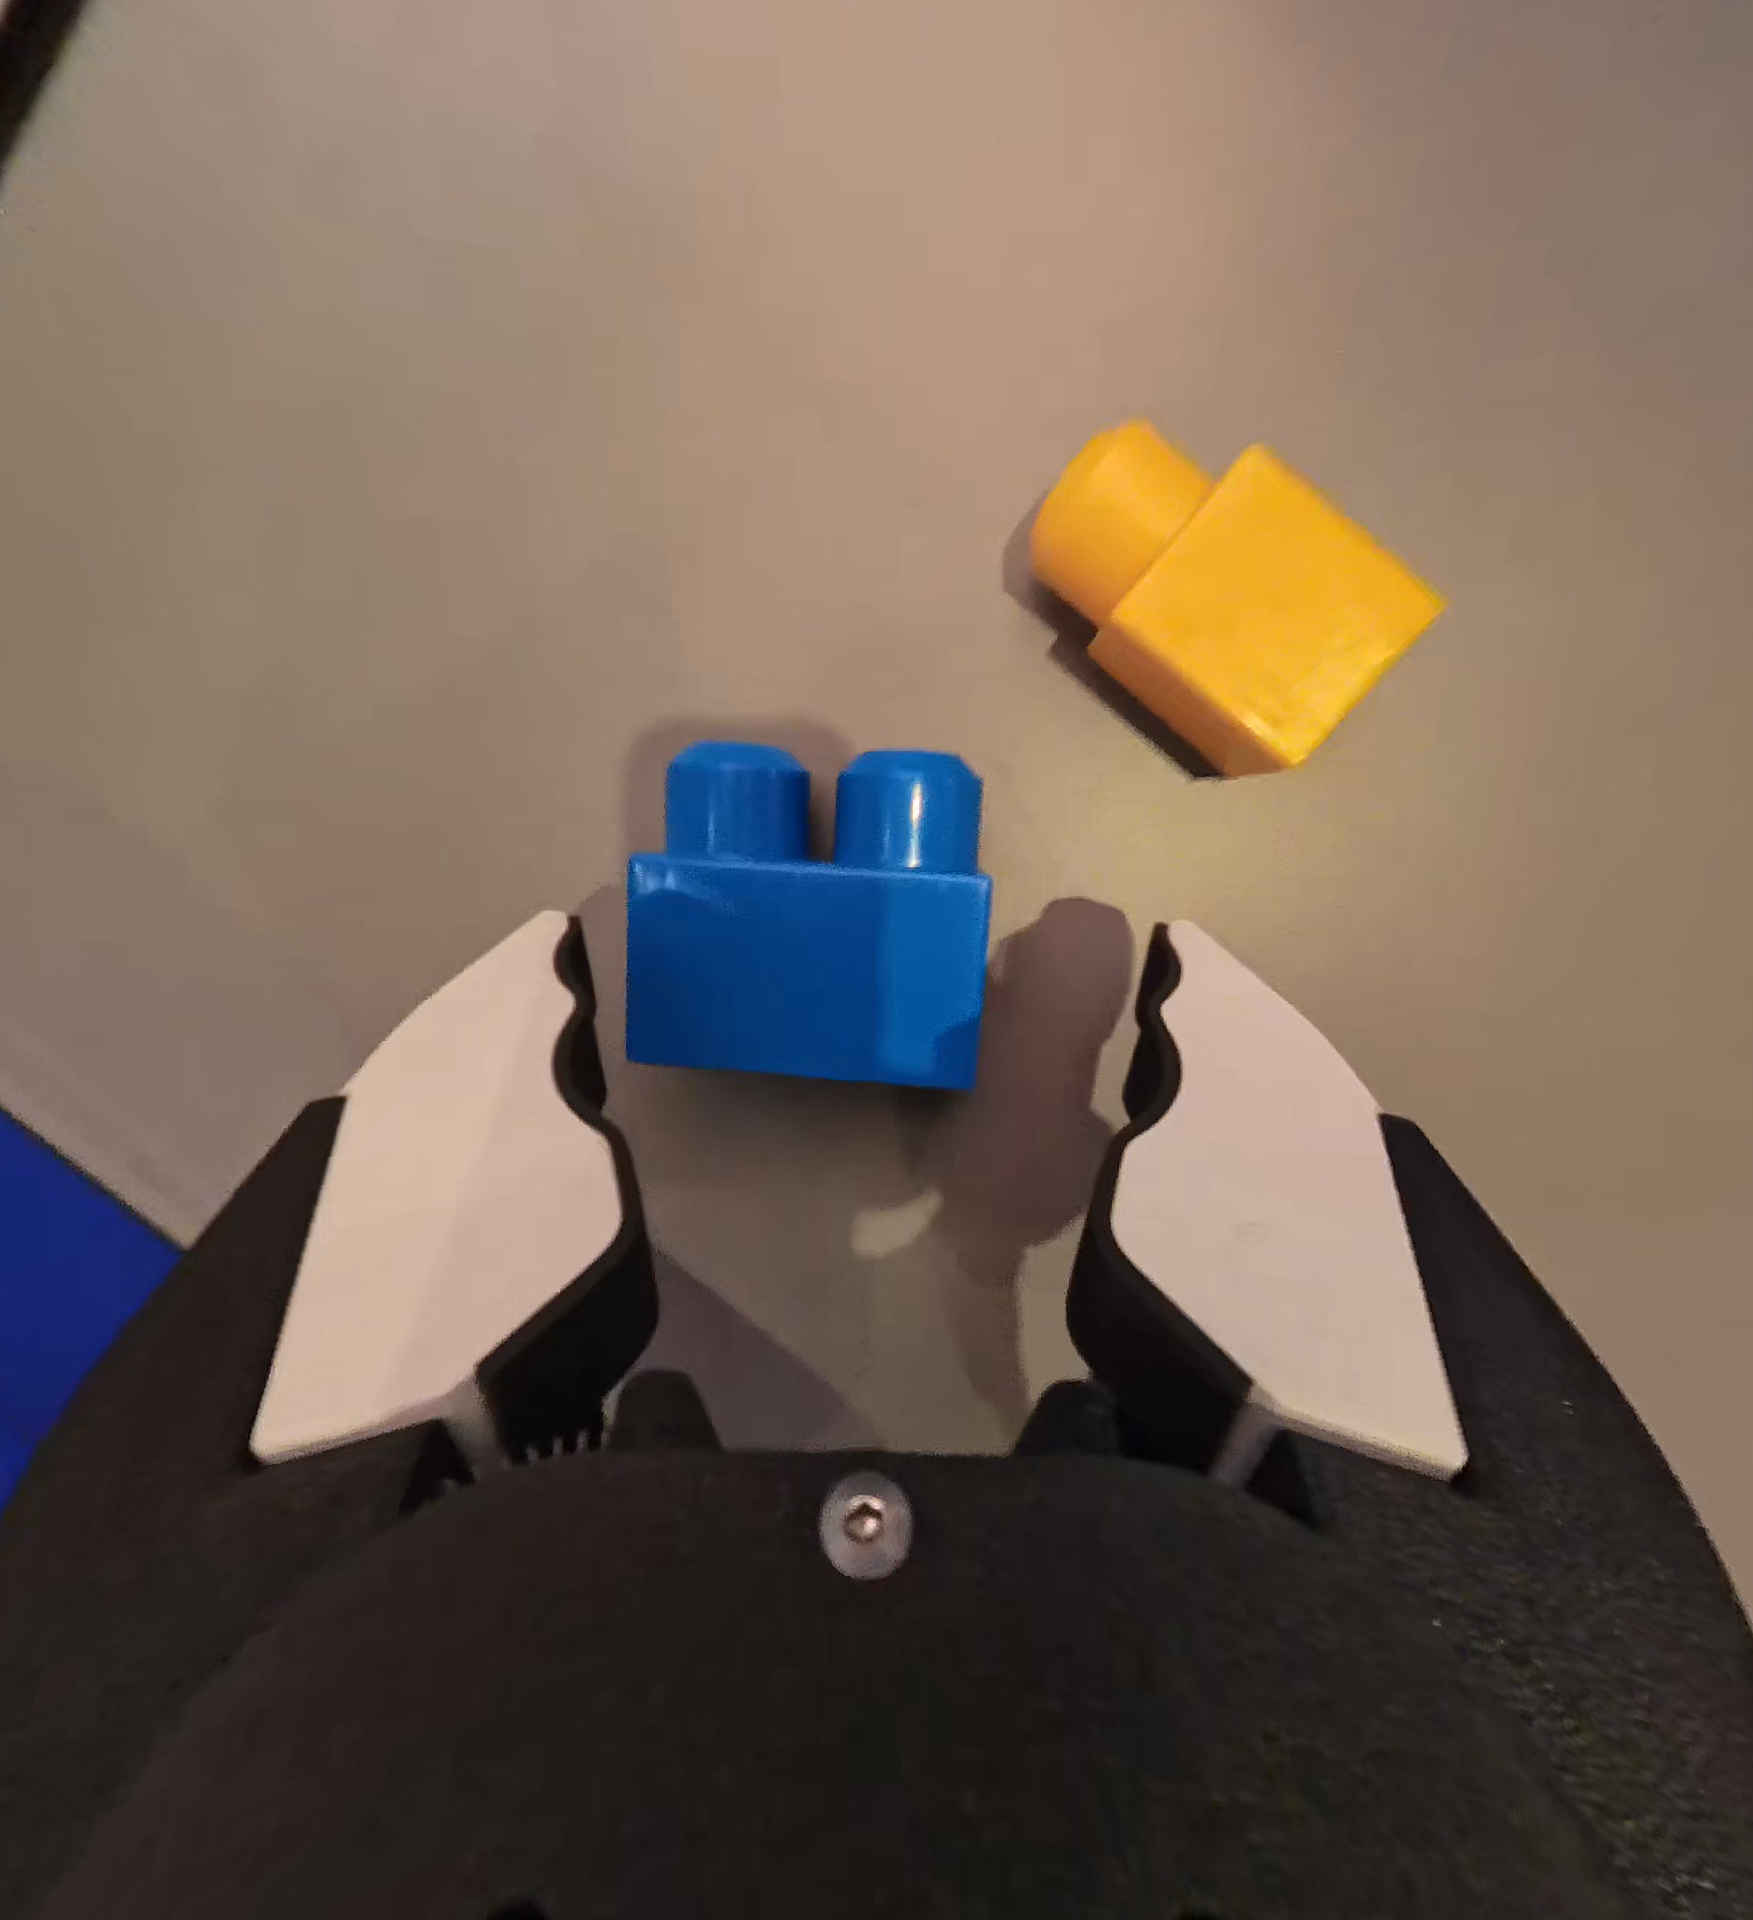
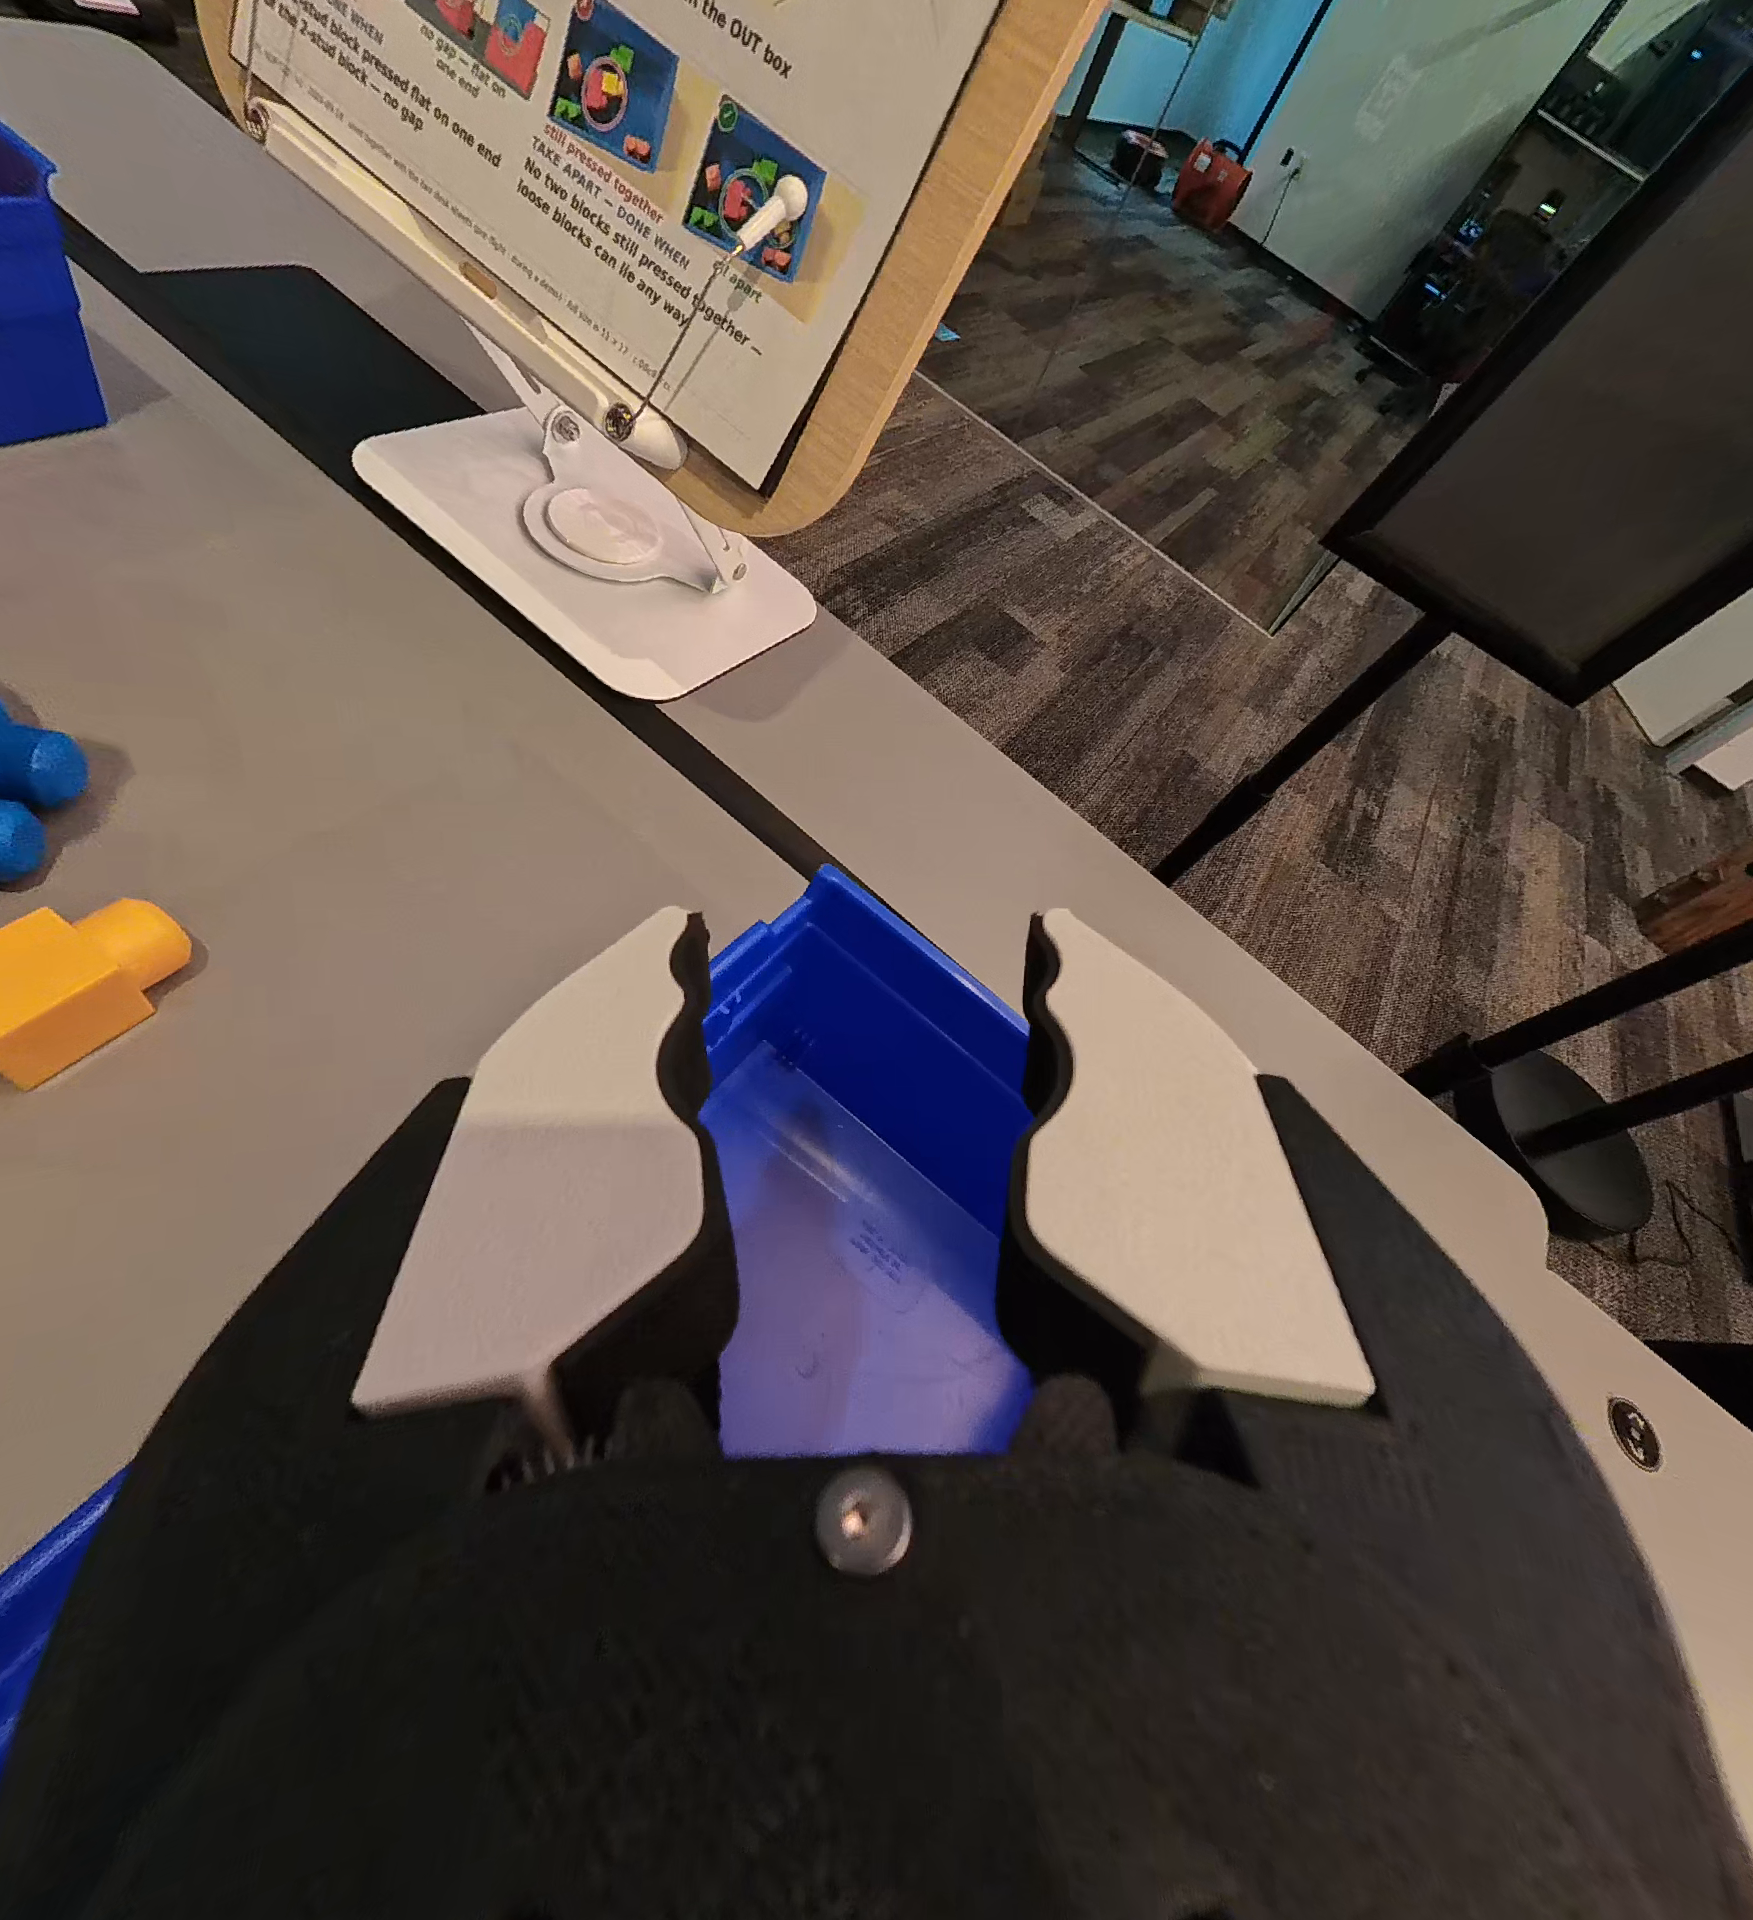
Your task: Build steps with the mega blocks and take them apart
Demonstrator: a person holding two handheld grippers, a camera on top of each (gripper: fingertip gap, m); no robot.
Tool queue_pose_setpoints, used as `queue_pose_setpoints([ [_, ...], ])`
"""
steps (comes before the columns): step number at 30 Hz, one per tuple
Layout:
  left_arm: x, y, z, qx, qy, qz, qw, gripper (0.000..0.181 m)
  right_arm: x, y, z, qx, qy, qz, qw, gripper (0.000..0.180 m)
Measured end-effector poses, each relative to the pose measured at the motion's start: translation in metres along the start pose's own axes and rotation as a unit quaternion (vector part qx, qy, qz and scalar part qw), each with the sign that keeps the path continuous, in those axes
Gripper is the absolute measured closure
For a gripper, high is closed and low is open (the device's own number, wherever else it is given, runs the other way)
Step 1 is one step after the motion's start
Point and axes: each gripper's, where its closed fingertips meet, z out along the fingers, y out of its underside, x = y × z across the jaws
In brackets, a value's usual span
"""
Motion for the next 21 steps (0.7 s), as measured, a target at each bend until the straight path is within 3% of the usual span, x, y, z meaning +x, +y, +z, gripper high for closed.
queue_pose_setpoints([
  [2, -0.004, 0.01, 0.006, -0.028, -0.012, 0.002, 1.0, 0.081, -0.002, 0.001, 0.001, -0.003, -0.002, -0.003, 1.0, 0.121],
  [6, -0.01, 0.014, 0.011, -0.032, -0.014, -0.006, 0.999, 0.106, -0.006, 0.001, 0.003, -0.009, -0.008, -0.01, 1.0, 0.121],
  [9, -0.016, 0.014, 0.009, -0.024, 0.0, -0.02, 1.0, 0.106, -0.012, -0.001, 0.005, -0.009, -0.017, -0.007, 1.0, 0.121],
  [14, -0.026, -0.006, -0.024, 0.067, -0.021, -0.027, 0.997, 0.108, -0.05, -0.033, 0.011, 0.048, -0.104, 0.09, 0.989, 0.121],
  [15, -0.023, -0.014, -0.037, 0.098, -0.02, -0.02, 0.995, 0.151, -0.063, -0.045, 0.011, 0.066, -0.137, 0.128, 0.98, 0.121],
  [16, -0.023, -0.028, -0.054, 0.151, -0.037, -0.018, 0.988, 0.18, -0.079, -0.056, 0.011, 0.083, -0.177, 0.17, 0.966, 0.121],
  [18, -0.025, -0.046, -0.088, 0.215, -0.08, -0.004, 0.973, 0.181, -0.113, -0.078, 0.009, 0.103, -0.27, 0.258, 0.922, 0.121],
  [21, -0.035, -0.044, -0.108, 0.197, -0.146, 0.017, 0.969, 0.169, -0.159, -0.093, 0.006, 0.095, -0.386, 0.325, 0.858, 0.121],
])
